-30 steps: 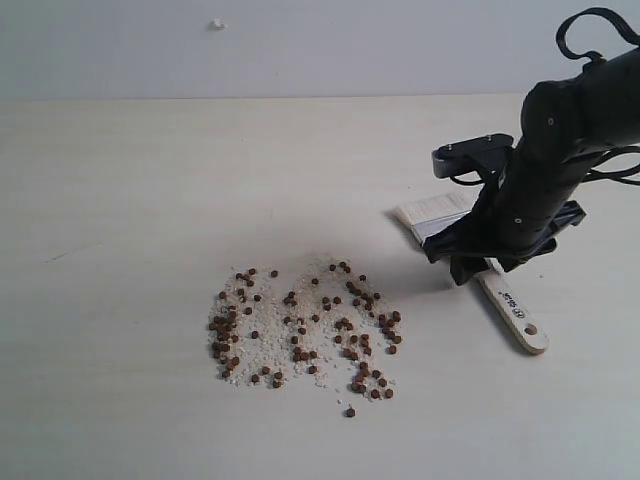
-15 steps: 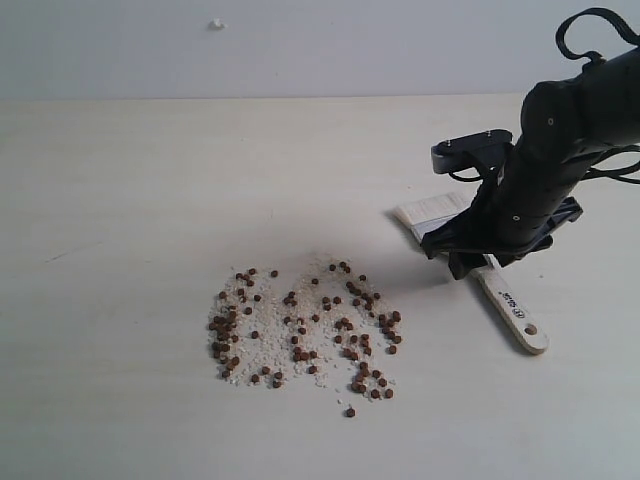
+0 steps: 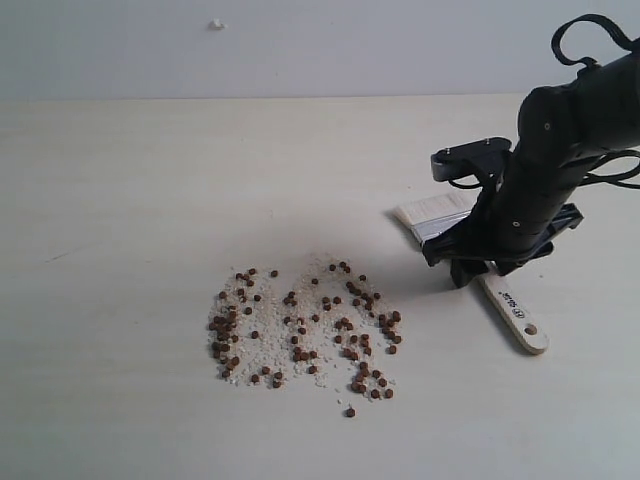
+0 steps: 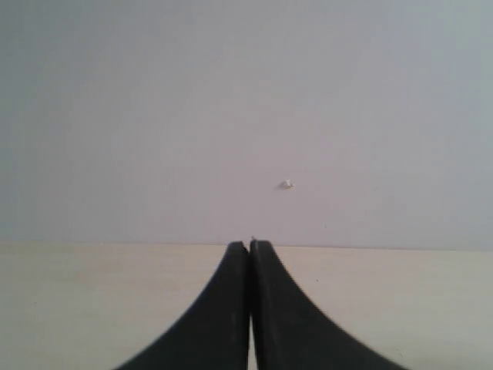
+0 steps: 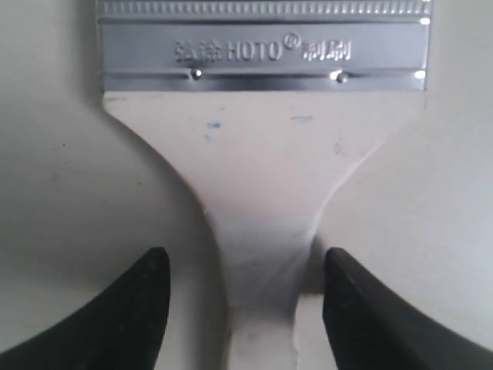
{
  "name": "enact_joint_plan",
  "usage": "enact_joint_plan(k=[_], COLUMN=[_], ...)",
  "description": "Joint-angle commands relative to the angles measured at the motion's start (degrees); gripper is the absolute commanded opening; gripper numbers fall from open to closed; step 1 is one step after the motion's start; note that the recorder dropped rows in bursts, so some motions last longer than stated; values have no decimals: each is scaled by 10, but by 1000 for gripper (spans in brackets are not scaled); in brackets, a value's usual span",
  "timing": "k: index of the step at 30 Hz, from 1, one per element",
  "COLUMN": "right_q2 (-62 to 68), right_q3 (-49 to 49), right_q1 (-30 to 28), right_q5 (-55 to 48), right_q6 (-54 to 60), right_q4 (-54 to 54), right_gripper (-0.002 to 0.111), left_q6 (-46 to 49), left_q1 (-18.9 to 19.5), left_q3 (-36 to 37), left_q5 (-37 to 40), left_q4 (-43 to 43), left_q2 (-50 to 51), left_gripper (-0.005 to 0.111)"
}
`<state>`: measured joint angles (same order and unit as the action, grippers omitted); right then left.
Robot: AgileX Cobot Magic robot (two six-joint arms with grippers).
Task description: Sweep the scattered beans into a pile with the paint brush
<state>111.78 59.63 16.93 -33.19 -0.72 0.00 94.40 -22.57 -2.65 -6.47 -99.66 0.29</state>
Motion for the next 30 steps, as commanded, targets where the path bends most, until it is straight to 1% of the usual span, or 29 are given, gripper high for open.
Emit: enact_joint_plan(k=[1,2,4,5,6,7,8,9,10,17,30], right_q2=[10,12,12,12,12,12,12,10,9,-40,-159], right_q3=[3,3,3,3,3,3,3,3,3,3,3], right_q1=[0,0,0,0,0,0,0,0,0,0,0], right_q5=[-4,-4,0,0,0,0,0,-1,-1,-3,-76], right_q6=[0,0,0,0,0,0,0,1,1,1,20], right_q4=[0,0,0,0,0,0,0,0,0,0,-6], right_gripper=[54,54,50,40,34,20,13,1,0,0,0], left_q6=[-2,-2,-2,-1,-1,-1,-1,-1,-1,-1,-2], left_q1=[-3,-3,-3,-3,-3,-3,-3,-3,-3,-3,-3], left_q3=[1,1,1,1,1,1,1,1,1,1,1], left_q5=[2,2,2,2,2,2,2,2,2,2,2], left_q4=[-3,-3,-3,-3,-3,-3,-3,-3,-3,-3,-3], left_q2=[-3,-3,-3,-3,-3,-3,-3,-3,-3,-3,-3], left_gripper=[0,0,0,0,0,0,0,0,0,0,0])
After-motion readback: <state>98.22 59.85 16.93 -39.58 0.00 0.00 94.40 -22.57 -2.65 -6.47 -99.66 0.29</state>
